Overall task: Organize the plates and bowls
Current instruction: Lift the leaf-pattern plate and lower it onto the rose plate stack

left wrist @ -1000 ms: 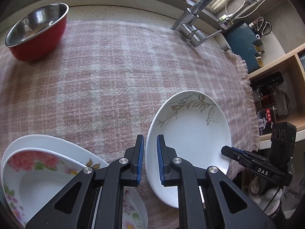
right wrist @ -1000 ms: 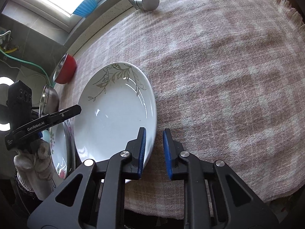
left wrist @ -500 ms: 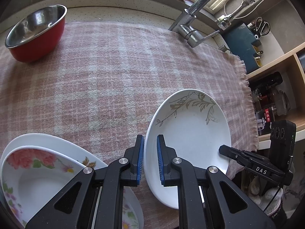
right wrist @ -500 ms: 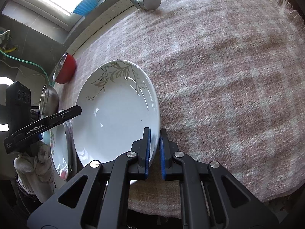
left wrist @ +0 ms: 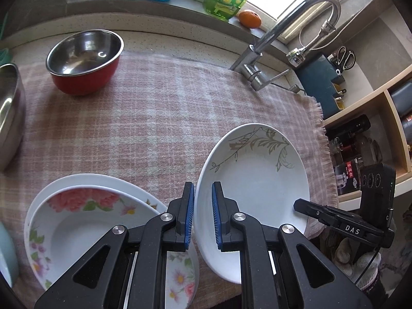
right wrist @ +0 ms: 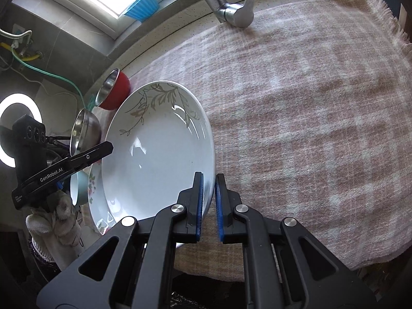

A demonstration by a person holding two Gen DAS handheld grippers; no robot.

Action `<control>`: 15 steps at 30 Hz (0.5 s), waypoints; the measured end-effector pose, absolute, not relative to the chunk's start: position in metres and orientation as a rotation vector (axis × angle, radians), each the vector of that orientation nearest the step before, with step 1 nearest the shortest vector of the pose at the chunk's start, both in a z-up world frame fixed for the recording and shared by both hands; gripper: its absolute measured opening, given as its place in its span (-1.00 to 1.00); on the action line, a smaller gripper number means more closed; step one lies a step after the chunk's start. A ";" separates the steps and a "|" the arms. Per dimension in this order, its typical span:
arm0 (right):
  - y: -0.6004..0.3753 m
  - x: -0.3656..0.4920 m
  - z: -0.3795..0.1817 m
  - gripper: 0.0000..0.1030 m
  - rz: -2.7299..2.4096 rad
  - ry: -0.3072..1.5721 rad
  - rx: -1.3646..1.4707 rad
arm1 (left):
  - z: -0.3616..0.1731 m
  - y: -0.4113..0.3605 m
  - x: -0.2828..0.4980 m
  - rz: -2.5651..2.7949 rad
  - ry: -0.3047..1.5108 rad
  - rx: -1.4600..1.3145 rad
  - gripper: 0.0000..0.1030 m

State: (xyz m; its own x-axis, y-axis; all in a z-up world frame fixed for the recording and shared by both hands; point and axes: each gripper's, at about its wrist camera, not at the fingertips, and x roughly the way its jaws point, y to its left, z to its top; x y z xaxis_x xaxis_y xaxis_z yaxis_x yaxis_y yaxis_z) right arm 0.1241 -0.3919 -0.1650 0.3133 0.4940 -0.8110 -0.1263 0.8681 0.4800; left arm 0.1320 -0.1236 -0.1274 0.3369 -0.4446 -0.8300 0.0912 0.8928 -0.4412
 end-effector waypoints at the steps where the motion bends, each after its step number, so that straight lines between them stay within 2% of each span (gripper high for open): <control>1: -0.387 0.124 -0.162 -0.82 0.433 1.186 0.350 | -0.125 -0.119 0.129 -0.351 1.175 -0.351 -0.77; 15: -0.302 0.117 -0.143 -0.82 0.598 1.202 0.231 | -0.113 -0.041 0.089 -0.206 1.114 -0.464 -0.77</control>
State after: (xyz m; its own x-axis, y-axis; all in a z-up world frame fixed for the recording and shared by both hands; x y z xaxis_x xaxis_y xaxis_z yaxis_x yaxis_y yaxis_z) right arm 0.1174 -0.3021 -0.1430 0.2293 0.5482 -0.8043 -0.3111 0.8242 0.4731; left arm 0.0886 -0.0407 -0.1132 0.4349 -0.3856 -0.8137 -0.0693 0.8867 -0.4572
